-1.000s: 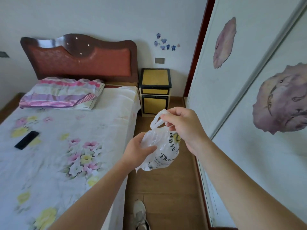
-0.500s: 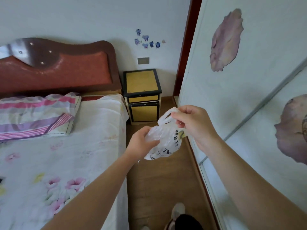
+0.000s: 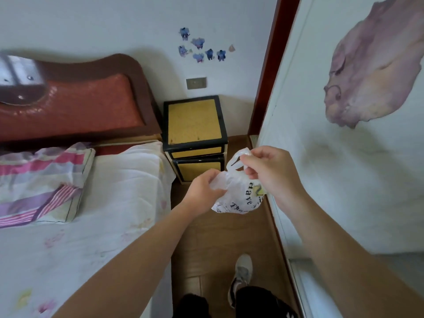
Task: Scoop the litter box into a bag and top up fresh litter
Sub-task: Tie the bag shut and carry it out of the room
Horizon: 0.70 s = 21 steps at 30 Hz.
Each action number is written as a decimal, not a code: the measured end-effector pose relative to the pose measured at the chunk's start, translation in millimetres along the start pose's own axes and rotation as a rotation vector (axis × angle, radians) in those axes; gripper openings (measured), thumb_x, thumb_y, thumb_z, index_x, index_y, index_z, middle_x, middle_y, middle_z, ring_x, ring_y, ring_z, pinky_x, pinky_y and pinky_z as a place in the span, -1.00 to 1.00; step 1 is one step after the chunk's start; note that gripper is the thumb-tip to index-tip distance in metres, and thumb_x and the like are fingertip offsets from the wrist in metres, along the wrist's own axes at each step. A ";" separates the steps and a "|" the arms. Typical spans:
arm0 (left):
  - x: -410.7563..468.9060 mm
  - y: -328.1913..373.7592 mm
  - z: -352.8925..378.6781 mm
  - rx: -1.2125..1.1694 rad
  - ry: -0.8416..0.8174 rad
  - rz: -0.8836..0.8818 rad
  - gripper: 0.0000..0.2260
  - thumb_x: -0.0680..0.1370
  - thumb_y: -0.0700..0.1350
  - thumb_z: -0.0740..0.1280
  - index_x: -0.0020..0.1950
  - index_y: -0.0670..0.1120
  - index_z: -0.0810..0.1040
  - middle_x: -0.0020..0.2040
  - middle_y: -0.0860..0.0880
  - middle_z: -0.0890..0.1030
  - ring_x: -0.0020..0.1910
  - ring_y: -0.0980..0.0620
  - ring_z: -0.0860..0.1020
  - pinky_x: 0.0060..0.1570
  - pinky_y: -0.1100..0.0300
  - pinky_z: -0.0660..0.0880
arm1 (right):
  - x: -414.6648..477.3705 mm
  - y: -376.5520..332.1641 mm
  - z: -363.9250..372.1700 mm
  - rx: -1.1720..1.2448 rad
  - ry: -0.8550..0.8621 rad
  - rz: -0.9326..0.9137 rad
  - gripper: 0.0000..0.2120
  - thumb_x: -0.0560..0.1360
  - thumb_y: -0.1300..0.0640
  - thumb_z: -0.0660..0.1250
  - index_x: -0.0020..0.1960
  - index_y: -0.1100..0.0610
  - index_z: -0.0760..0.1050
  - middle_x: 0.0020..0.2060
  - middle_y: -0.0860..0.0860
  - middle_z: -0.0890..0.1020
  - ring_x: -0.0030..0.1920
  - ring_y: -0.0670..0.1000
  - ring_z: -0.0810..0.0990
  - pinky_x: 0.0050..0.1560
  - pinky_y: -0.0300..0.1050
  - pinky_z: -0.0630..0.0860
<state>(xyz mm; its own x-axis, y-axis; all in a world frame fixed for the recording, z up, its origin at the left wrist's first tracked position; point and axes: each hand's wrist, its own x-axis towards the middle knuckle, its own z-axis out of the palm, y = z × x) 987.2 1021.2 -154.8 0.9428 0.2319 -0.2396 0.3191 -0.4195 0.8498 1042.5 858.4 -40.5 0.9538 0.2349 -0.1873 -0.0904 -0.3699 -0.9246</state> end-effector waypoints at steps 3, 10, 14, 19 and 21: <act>54.4 -9.2 -1.0 0.035 -0.007 -0.017 -0.73 0.47 -0.16 0.46 0.13 0.05 0.55 -0.04 0.13 0.59 -0.04 0.15 0.55 -0.03 0.22 0.50 | 48.2 6.6 8.9 -0.008 -0.004 0.044 -0.89 0.48 0.11 0.40 -0.19 0.11 0.63 -0.32 0.08 0.67 -0.20 0.14 0.67 -0.09 0.02 0.63; 162.7 -75.3 17.8 0.038 -0.136 -0.085 -0.74 0.47 -0.16 0.45 0.10 0.07 0.55 -0.07 0.12 0.60 -0.07 0.11 0.58 -0.03 0.13 0.58 | 140.8 58.5 48.7 -0.032 0.047 0.143 -0.91 0.49 0.07 0.40 -0.16 0.06 0.63 -0.31 0.03 0.67 -0.20 0.07 0.67 -0.10 -0.04 0.61; 216.5 -130.7 53.1 0.048 -0.232 -0.104 -0.74 0.49 -0.14 0.42 0.12 0.09 0.54 -0.06 0.12 0.60 -0.07 0.11 0.58 -0.08 0.21 0.55 | 186.1 120.4 66.9 -0.010 0.147 0.218 -0.93 0.46 0.10 0.42 -0.18 0.06 0.63 -0.32 0.02 0.67 -0.20 0.06 0.65 -0.12 -0.03 0.57; 271.1 -210.8 115.4 0.075 -0.315 -0.151 -0.75 0.48 -0.05 0.39 0.12 0.17 0.52 -0.04 0.16 0.60 -0.08 0.16 0.58 -0.06 0.12 0.61 | 230.8 222.6 84.2 0.005 0.236 0.351 -0.96 0.43 0.04 0.46 -0.16 -0.02 0.62 -0.24 -0.06 0.68 -0.13 0.02 0.67 -0.06 0.00 0.59; 293.9 -240.2 140.6 0.104 -0.333 -0.159 -0.76 0.48 -0.04 0.38 0.12 0.18 0.51 -0.04 0.17 0.60 -0.09 0.16 0.57 -0.06 0.10 0.61 | 249.2 261.8 90.4 -0.007 0.253 0.378 -0.95 0.43 0.02 0.46 -0.14 -0.03 0.61 -0.22 -0.06 0.68 -0.12 0.01 0.67 -0.06 0.00 0.60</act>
<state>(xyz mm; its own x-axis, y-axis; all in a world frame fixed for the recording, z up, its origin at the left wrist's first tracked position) 1201.2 1066.8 -495.3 0.8550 0.0100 -0.5186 0.4557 -0.4919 0.7418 1230.6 901.3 -359.2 0.8944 -0.1444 -0.4234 -0.4445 -0.3935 -0.8047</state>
